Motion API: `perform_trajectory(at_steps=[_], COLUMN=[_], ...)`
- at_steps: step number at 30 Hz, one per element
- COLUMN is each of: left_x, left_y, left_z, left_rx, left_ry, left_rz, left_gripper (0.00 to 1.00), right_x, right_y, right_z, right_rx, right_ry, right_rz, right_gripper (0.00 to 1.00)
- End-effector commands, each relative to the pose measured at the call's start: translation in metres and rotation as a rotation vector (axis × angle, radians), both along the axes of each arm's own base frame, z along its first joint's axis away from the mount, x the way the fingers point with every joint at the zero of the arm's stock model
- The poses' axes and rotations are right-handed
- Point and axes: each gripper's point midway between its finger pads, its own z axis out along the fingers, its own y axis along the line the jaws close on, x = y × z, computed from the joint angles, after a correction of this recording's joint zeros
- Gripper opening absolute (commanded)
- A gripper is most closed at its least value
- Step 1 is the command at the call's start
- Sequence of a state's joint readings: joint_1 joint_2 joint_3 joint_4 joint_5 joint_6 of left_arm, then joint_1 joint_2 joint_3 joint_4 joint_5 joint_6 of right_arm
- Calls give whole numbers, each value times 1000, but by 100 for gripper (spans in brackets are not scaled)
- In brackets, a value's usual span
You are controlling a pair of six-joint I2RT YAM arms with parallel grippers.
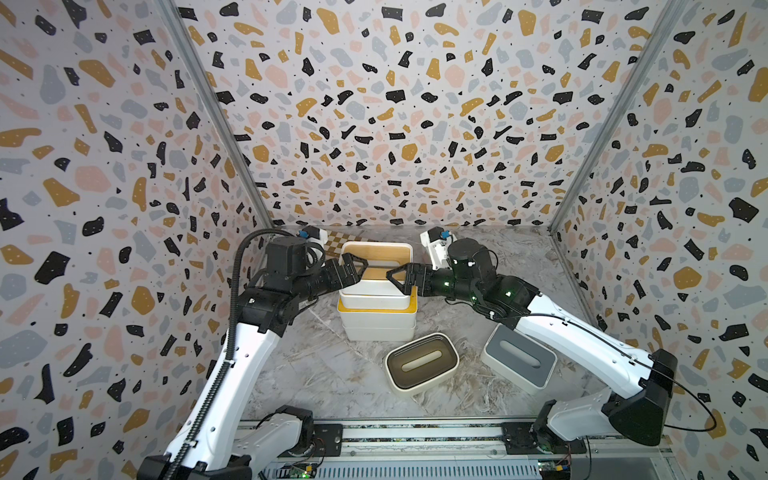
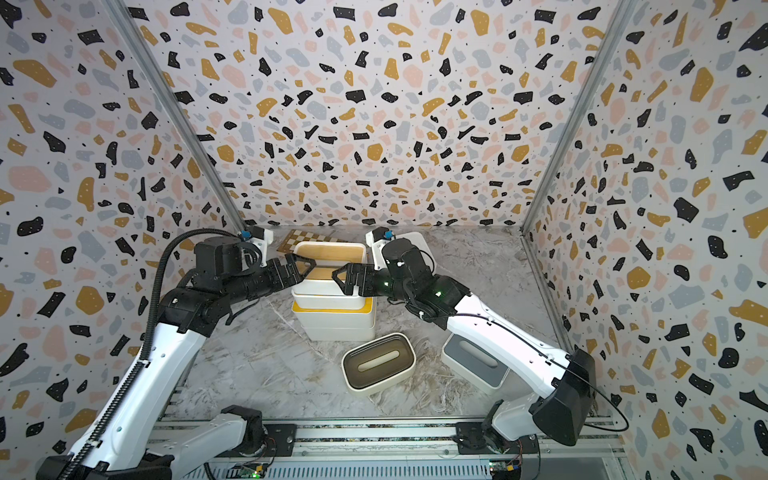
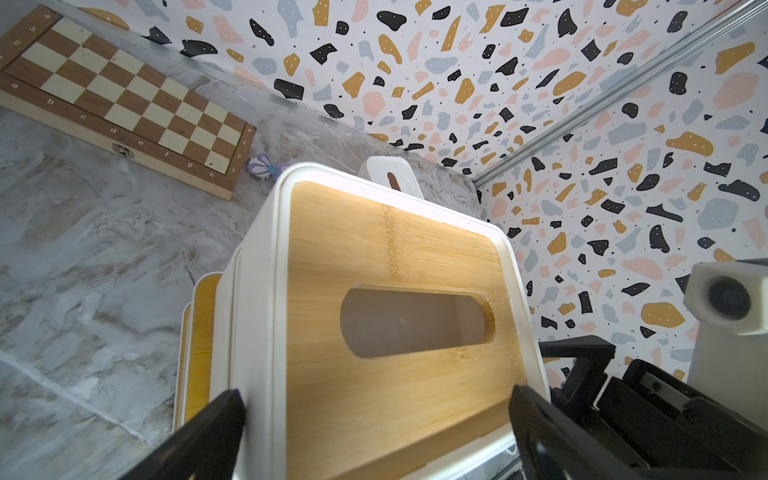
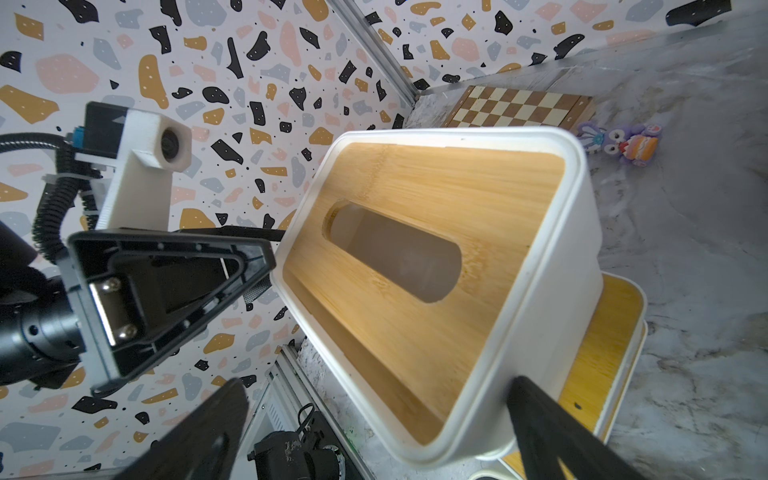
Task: Stack the tissue boxes
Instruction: Place the tissue box at the tissue box.
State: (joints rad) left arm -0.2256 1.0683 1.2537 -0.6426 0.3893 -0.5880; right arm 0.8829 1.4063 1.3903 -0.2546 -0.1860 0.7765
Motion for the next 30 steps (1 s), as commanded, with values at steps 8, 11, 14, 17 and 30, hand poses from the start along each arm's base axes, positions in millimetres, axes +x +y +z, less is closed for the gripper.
perform_trajectory(at_steps=[8, 11, 14, 17, 30], left_x=[-5, -11, -22, -40, -145], left_y=[12, 22, 37, 54, 75], left_z=[21, 29, 34, 39, -20], left_rx=[60, 97, 140, 182, 132], left_ry=[-68, -87, -97, -106, 120], left_rz=[55, 88, 144, 199, 232], left_gripper=[100, 100, 99, 100, 96], right_x=[-2, 2, 1, 5, -10], right_y=[-23, -38, -58, -88, -179], right_z=[30, 25, 30, 19, -120], right_rx=[31, 9, -9, -69, -329], right_ry=[-67, -58, -89, -77, 161], right_rz=[-53, -72, -99, -123, -146], right_gripper=[99, 99, 99, 99, 99])
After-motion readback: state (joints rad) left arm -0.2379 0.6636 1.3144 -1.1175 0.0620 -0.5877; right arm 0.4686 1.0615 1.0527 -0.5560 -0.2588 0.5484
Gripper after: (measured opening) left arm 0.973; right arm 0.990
